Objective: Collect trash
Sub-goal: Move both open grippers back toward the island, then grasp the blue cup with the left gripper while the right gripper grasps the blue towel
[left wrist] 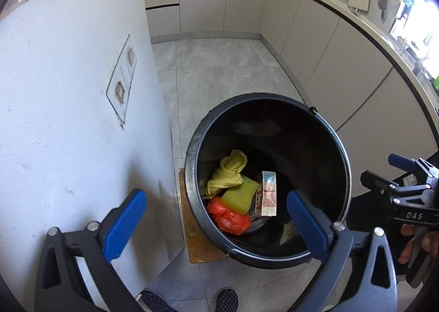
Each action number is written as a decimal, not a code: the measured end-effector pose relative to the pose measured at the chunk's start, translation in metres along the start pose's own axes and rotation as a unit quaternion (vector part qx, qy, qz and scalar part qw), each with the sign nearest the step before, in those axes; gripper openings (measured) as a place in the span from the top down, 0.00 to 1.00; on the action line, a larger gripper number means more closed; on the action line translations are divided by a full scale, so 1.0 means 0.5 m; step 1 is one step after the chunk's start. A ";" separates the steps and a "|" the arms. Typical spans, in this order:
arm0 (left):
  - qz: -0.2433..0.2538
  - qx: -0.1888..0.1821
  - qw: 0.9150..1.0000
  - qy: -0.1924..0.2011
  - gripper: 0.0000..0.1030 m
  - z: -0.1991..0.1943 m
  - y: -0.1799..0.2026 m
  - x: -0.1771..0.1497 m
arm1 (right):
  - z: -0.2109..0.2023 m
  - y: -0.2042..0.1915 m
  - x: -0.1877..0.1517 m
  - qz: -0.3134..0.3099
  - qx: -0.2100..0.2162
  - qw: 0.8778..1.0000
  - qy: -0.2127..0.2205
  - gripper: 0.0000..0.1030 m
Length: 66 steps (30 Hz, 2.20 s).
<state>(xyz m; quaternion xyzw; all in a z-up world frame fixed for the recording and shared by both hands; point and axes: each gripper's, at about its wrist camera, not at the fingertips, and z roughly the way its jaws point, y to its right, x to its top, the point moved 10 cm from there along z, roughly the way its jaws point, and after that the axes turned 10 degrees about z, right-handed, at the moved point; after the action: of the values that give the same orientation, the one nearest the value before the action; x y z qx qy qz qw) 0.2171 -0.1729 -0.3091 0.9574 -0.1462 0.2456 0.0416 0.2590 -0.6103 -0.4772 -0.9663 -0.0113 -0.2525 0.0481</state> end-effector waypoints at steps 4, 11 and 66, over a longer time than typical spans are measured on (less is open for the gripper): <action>0.006 -0.003 1.000 0.011 0.00 -0.028 0.009 0.011 | -0.035 -0.005 0.007 0.009 0.002 1.000 0.012 0.00; 0.011 -0.006 0.999 0.031 0.00 -0.100 0.021 0.032 | -0.124 0.002 0.017 0.022 -0.005 0.999 0.034 0.00; -0.204 0.191 0.948 0.156 0.21 -0.517 -0.721 -0.152 | -0.461 -0.788 0.110 -0.152 0.141 0.965 0.159 0.01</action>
<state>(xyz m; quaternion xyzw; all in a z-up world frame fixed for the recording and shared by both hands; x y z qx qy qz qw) 0.1435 0.2300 -0.1222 0.9066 0.1099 0.4013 -0.0703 0.1768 -0.2411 -0.2157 -0.8842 -0.1858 -0.4029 0.1459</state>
